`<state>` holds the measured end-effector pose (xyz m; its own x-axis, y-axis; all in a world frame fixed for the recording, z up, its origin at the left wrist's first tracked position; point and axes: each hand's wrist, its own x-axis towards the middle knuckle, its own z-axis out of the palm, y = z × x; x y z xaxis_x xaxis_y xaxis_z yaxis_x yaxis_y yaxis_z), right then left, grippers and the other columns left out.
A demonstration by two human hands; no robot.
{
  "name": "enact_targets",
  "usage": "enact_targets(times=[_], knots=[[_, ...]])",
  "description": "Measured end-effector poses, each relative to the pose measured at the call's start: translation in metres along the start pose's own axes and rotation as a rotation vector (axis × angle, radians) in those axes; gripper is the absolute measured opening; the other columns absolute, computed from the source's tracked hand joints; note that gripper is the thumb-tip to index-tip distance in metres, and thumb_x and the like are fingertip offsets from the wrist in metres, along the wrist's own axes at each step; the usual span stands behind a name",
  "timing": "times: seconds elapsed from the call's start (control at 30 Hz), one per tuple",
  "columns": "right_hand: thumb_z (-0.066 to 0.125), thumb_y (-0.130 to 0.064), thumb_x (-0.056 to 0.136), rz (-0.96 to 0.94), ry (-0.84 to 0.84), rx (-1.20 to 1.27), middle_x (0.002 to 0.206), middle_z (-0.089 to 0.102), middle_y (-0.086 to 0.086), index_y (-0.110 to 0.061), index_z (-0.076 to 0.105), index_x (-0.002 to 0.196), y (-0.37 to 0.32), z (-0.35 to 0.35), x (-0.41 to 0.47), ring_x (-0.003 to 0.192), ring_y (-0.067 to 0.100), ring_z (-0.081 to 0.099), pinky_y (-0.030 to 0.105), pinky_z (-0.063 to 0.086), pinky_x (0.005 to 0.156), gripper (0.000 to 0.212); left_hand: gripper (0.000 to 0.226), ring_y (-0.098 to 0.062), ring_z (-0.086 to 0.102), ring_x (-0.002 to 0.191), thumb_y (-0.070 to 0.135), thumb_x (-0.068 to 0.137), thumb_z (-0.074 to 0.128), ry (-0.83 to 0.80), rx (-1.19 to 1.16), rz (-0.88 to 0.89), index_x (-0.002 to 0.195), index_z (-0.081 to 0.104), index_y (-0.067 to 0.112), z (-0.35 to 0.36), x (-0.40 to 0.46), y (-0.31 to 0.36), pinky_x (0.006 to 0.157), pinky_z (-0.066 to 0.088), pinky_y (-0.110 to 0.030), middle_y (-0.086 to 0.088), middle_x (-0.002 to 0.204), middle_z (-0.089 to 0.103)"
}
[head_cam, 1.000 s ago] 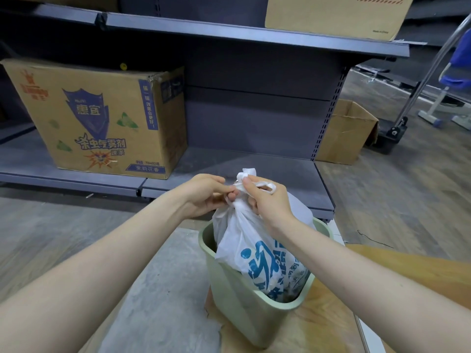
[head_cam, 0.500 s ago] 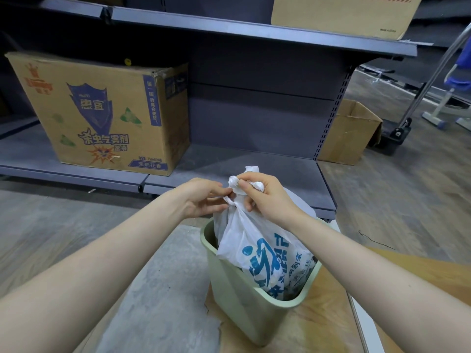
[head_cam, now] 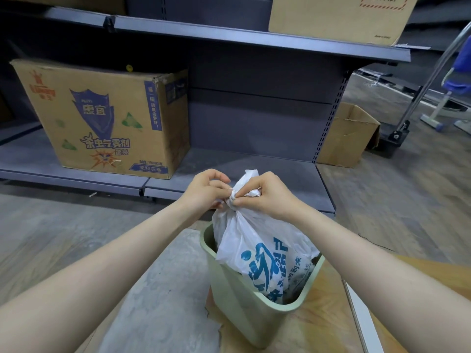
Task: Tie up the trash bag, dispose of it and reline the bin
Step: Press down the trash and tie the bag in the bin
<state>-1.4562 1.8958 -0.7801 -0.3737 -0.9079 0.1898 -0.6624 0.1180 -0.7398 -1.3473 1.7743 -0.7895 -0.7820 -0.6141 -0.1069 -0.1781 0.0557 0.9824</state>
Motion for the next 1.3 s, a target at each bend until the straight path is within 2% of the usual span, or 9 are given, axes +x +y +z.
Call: enact_targets(times=[0.13,0.27,0.43,0.53,0.73,0.87,1.07,1.17,1.3], knots=[[0.082,-0.010,0.070,-0.013,0.101,0.128,0.066,0.062,0.003,-0.009,0.067,0.077,0.005,0.002,-0.004,0.052,-0.002,0.051,0.010,0.036,0.053,0.017,0.017,-0.016,0.058,0.070,-0.003,0.087,0.060,0.005,0.000,-0.002,0.097,0.055,0.009,0.001,0.000,0.000,0.061,0.048,-0.026,-0.005,0.076,0.065],[0.078,-0.015,0.076,-0.054,0.112,0.162,0.084,0.072,0.007,-0.011,0.074,0.087,0.011,0.007,-0.005,0.078,0.017,0.066,0.030,0.052,0.072,0.012,0.018,-0.019,0.060,0.077,-0.003,0.086,0.062,0.000,-0.018,-0.039,0.090,0.056,0.014,0.001,0.001,0.000,0.063,0.050,-0.027,-0.008,0.082,0.064],[0.069,-0.008,0.083,-0.044,0.058,0.190,0.080,0.069,-0.009,-0.012,0.076,0.095,0.010,0.008,-0.007,0.073,-0.004,0.062,0.008,0.043,0.065,0.014,0.019,-0.018,0.058,0.070,-0.005,0.086,0.061,-0.007,-0.071,-0.055,0.095,0.054,0.010,0.000,0.001,-0.001,0.060,0.047,-0.025,-0.008,0.078,0.062],[0.073,-0.014,0.080,-0.019,0.057,0.161,0.081,0.073,-0.003,-0.013,0.077,0.090,0.009,0.006,-0.005,0.078,0.004,0.065,0.015,0.048,0.070,0.011,0.021,-0.020,0.060,0.073,-0.005,0.086,0.061,0.003,-0.025,-0.013,0.100,0.054,0.009,0.001,0.000,-0.002,0.062,0.049,-0.026,-0.007,0.077,0.065],[0.083,-0.027,0.068,0.037,0.135,0.076,0.075,0.069,0.008,-0.012,0.072,0.071,0.009,0.009,0.003,0.064,0.011,0.053,0.023,0.039,0.062,0.019,0.033,-0.014,0.063,0.070,0.001,0.087,0.062,0.095,0.178,0.288,0.113,0.049,0.017,0.006,-0.013,-0.003,0.066,0.053,-0.020,-0.005,0.079,0.067],[0.079,-0.016,0.072,0.012,0.202,0.028,0.063,0.061,-0.001,-0.009,0.064,0.065,0.007,0.014,-0.002,0.053,0.003,0.044,0.012,0.032,0.053,0.017,0.041,-0.009,0.061,0.071,0.003,0.087,0.062,0.146,0.397,0.569,0.121,0.047,0.018,0.006,-0.019,-0.012,0.068,0.050,-0.015,0.003,0.075,0.066],[0.070,-0.003,0.070,-0.102,0.405,-0.114,0.058,0.053,0.002,-0.012,0.050,0.059,0.014,0.029,-0.001,0.054,0.013,0.041,0.023,0.032,0.052,0.024,0.040,-0.015,0.061,0.073,0.001,0.087,0.060,0.181,0.654,0.808,0.125,0.053,0.011,0.011,-0.021,-0.016,0.070,0.052,-0.025,0.002,0.085,0.066],[0.067,-0.003,0.068,-0.193,0.569,-0.133,0.058,0.054,0.005,-0.003,0.052,0.060,0.019,0.039,0.000,0.055,0.015,0.044,0.026,0.034,0.052,0.017,0.040,-0.007,0.060,0.074,0.000,0.087,0.058,0.170,0.572,0.773,0.124,0.055,0.015,0.013,-0.022,-0.011,0.069,0.052,-0.017,0.008,0.093,0.064],[0.064,-0.005,0.068,-0.254,0.646,-0.106,0.058,0.055,0.003,-0.003,0.054,0.059,0.021,0.040,0.002,0.055,0.013,0.045,0.020,0.034,0.052,0.014,0.033,-0.003,0.066,0.071,-0.002,0.092,0.052,0.046,0.249,0.442,0.115,0.062,0.020,0.006,-0.018,-0.008,0.061,0.053,-0.013,0.005,0.104,0.065]])
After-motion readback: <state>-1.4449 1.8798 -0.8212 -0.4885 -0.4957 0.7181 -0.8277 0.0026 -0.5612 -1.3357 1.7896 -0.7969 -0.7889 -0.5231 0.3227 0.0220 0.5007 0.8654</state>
